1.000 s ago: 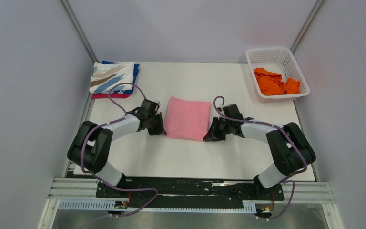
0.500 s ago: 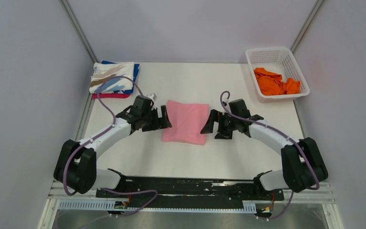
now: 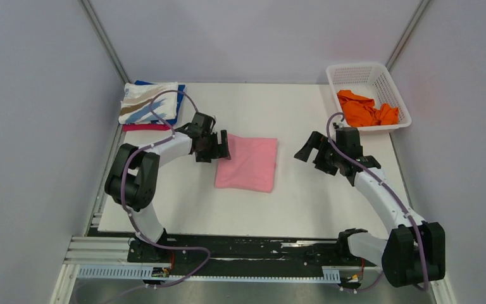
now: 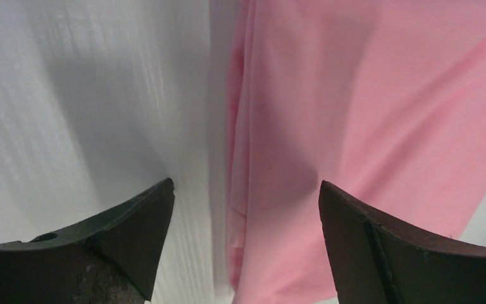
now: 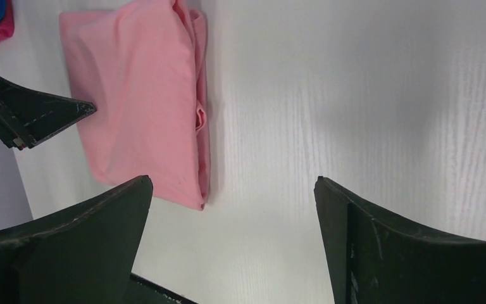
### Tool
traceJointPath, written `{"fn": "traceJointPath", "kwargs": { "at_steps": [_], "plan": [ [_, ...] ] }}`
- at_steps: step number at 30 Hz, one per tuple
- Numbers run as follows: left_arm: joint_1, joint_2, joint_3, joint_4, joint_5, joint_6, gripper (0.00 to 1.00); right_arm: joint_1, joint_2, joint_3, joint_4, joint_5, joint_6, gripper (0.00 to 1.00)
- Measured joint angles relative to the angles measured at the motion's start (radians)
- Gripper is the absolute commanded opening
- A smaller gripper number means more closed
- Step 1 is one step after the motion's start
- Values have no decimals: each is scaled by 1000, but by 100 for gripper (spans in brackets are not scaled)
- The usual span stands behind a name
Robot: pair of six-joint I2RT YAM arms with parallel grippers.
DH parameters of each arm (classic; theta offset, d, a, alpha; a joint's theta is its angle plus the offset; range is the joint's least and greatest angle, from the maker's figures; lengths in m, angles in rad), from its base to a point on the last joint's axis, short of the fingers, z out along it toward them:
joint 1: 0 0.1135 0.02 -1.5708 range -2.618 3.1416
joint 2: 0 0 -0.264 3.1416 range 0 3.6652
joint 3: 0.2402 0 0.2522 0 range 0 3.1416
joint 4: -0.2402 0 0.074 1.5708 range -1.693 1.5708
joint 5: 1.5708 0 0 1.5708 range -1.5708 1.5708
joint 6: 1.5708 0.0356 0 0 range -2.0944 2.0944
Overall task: Fold and stack the t-shirts
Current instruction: Put the neatly folded tshirt into the corner of the board with the left arm
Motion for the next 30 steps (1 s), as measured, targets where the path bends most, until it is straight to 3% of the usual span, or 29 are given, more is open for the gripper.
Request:
{"fn": "traceJointPath", "kwargs": {
  "at_steps": [3, 7, 11, 12, 14, 24, 30],
  "plan": [
    [-2, 44, 20, 0, 26, 8, 83, -2, -38, 0, -36, 63, -13, 100],
    [-33, 90, 63, 11, 31, 11, 62, -6, -78, -8, -64, 116, -22, 100],
    [-89, 133, 100, 8, -5, 10, 34, -12, -92, -19, -74, 148, -32, 100],
    [-106, 142, 115, -2, -27, 9, 18, -13, -92, -19, -79, 153, -32, 100],
    [-134, 163, 146, -31, -84, 6, 1, -14, -96, -19, -85, 159, -34, 100],
    [-195, 237, 324, -242, -465, 38, 0, -16, -119, -19, -93, 192, -43, 100],
    [-170, 291, 482, -283, -741, 216, 0, -21, -117, -19, -93, 211, -44, 100]
  ]
}}
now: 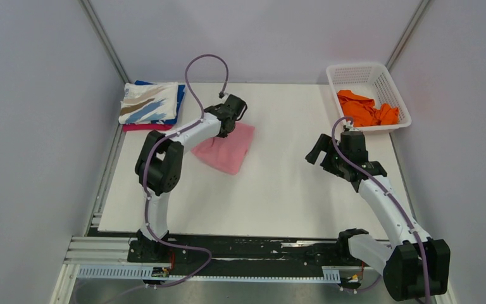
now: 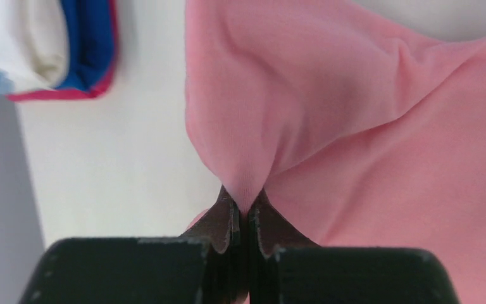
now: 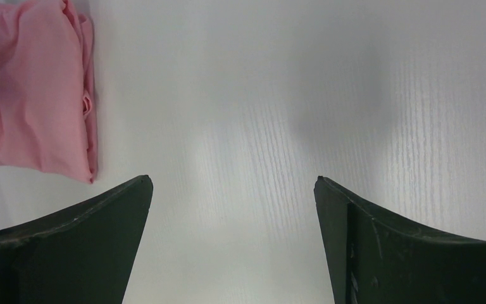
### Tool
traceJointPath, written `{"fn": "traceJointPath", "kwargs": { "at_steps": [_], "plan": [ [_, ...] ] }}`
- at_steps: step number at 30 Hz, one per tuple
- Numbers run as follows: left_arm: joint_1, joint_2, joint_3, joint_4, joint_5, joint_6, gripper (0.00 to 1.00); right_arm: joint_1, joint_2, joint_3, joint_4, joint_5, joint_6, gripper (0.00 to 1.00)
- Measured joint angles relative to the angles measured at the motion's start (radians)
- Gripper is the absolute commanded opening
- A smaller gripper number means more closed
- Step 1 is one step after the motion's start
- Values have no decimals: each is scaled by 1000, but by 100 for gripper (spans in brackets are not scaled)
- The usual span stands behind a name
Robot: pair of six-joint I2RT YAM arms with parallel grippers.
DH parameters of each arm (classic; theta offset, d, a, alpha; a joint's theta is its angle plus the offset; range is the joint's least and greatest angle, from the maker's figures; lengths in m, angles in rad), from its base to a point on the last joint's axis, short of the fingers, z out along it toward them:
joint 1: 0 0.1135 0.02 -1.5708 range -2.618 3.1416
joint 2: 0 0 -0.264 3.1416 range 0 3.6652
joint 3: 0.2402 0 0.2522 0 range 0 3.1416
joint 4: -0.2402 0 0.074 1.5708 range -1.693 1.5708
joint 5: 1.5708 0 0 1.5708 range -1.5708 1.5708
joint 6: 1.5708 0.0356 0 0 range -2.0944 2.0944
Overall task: Fold and stack the t-shirts
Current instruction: Put the neatly folded tshirt into the corner of the board with the left arm
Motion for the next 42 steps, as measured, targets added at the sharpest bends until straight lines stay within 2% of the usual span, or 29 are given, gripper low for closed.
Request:
{"fn": "traceJointPath", "kwargs": {
  "at_steps": [5, 13, 19, 27, 42],
  "plan": [
    [54, 48, 120, 15, -107, 180, 0, -6, 4, 0, 0, 31, 0, 100],
    [190, 139, 299, 76, -174, 454, 0, -50, 29, 0, -1, 56, -3, 100],
    [255, 172, 400, 121, -209, 604, 0, -69, 45, 0, -2, 60, -3, 100],
    [273, 172, 449, 140, -230, 687, 0, -77, 56, 0, -6, 59, -4, 100],
    [273, 77, 523, 80, -193, 688, 0, -79, 50, 0, -6, 31, -7, 100]
  ]
}}
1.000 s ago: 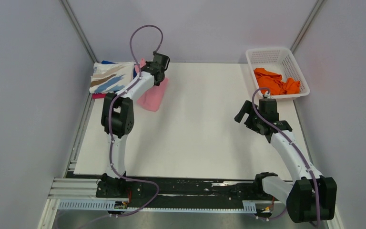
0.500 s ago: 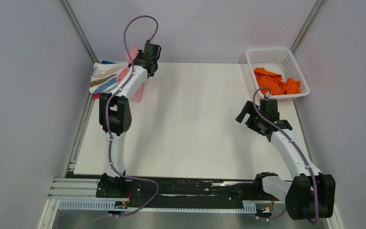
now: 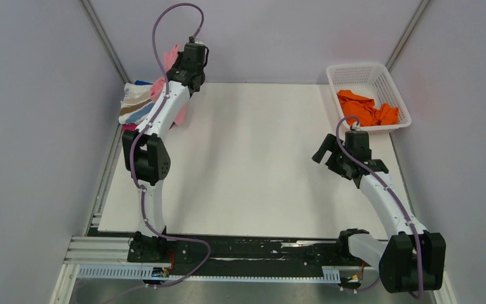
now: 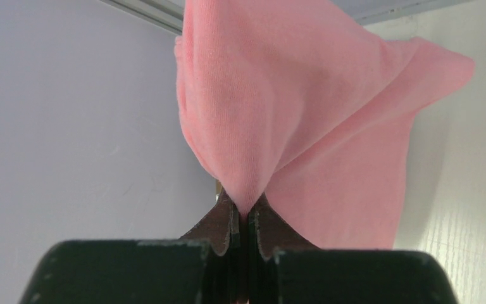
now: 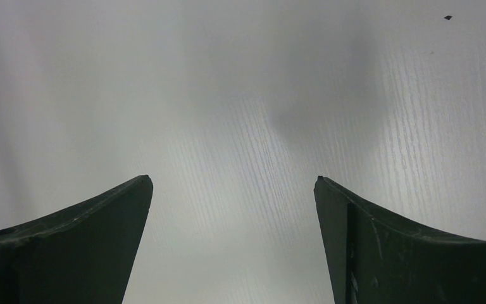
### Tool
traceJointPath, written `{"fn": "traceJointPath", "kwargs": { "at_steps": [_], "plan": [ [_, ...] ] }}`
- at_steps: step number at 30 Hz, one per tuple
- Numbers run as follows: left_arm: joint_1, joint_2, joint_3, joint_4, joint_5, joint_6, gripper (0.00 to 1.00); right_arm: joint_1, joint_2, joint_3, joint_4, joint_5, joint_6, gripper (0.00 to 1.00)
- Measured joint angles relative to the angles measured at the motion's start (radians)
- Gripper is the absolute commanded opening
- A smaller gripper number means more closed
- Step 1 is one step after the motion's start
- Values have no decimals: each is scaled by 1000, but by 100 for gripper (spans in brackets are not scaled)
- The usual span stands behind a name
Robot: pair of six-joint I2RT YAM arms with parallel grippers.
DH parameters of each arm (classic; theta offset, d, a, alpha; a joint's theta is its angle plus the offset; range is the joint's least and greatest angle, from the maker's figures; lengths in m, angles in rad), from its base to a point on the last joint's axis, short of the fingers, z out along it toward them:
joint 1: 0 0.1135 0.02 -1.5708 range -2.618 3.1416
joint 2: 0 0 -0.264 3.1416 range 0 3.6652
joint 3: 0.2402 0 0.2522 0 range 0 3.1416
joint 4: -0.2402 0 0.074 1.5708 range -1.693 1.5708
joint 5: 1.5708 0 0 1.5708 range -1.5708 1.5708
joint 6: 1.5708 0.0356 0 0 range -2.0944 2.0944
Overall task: Fold and stack the t-shirts
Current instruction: Put the neatly folded tshirt into the corner of the board with the left arm
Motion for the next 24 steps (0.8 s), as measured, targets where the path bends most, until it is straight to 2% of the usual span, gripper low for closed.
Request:
{"fn": "traceJointPath", "kwargs": {
  "at_steps": [6, 16, 24],
  "plan": [
    [0, -13, 55, -3, 8, 0, 0, 0, -3, 0, 0, -6, 0, 100],
    [19, -12, 53, 21, 8, 12, 0, 0, -3, 0, 0, -6, 0, 100],
    [106, 35, 59, 34, 59, 2, 0, 0, -2, 0, 0, 2, 0, 100]
  ]
}}
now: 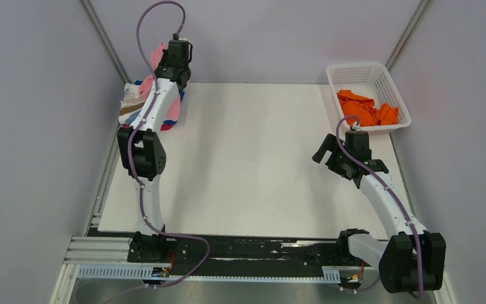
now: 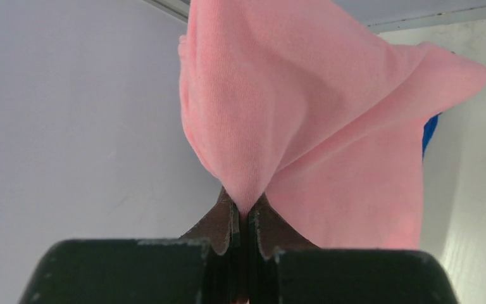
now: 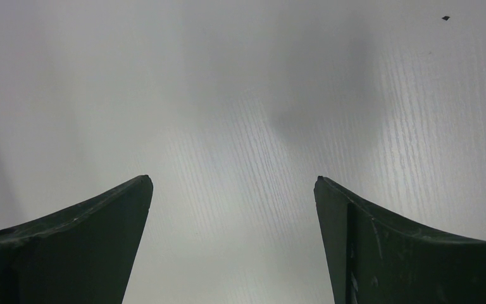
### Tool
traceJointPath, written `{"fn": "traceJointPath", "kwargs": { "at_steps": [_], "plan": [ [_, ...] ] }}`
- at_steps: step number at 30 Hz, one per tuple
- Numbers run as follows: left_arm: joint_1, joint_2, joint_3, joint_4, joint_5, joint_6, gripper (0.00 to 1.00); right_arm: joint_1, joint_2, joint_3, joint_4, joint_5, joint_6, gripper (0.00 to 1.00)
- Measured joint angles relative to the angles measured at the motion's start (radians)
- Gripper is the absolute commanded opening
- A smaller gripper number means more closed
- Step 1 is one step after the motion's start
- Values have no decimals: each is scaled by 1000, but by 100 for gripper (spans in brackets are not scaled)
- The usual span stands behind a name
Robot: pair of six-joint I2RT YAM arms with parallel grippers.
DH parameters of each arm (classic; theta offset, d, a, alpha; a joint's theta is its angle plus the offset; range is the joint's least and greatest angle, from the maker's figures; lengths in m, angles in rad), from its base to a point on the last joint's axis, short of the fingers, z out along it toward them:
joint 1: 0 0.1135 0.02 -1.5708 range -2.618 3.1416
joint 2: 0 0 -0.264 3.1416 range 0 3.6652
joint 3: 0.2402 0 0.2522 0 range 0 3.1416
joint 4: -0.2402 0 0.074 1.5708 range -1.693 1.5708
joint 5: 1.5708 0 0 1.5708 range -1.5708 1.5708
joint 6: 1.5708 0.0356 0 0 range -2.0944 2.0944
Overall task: Fold and stack the t-shirts
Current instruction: Put the neatly folded tshirt into the corner of the board with the left arm
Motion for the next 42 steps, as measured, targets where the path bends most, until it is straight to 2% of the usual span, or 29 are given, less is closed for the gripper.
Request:
{"fn": "traceJointPath", "kwargs": {
  "at_steps": [4, 10, 26, 28, 31, 33, 34, 35, 36, 37, 38, 42],
  "plan": [
    [51, 91, 58, -9, 33, -6, 0, 0, 2, 0, 0, 13, 0, 100],
    [120, 207, 140, -34, 85, -24, 8, 0, 22, 0, -8, 31, 0, 100],
    [227, 266, 175, -38, 174, -82, 18, 0, 52, 10, -38, 97, 0, 100],
    [239, 271, 178, -38, 179, -87, 26, 0, 52, 11, -44, 103, 0, 100],
    [254, 281, 193, -39, 186, -100, 32, 0, 52, 13, -53, 109, 0, 100],
    [266, 286, 210, -38, 189, -105, 46, 0, 52, 14, -57, 111, 0, 100],
    [270, 287, 216, -37, 189, -107, 66, 0, 52, 14, -58, 113, 0, 100],
    [274, 288, 221, -37, 188, -108, 75, 0, 52, 14, -59, 115, 0, 100],
    [277, 288, 225, -34, 186, -104, 89, 0, 52, 14, -60, 116, 0, 100],
    [280, 288, 231, -27, 182, -112, 95, 0, 52, 14, -60, 117, 0, 100],
    [283, 288, 237, -22, 180, -110, 98, 0, 51, 14, -60, 117, 0, 100],
    [286, 287, 246, -8, 173, -124, 100, 0, 43, 14, -66, 124, 0, 100]
  ]
}}
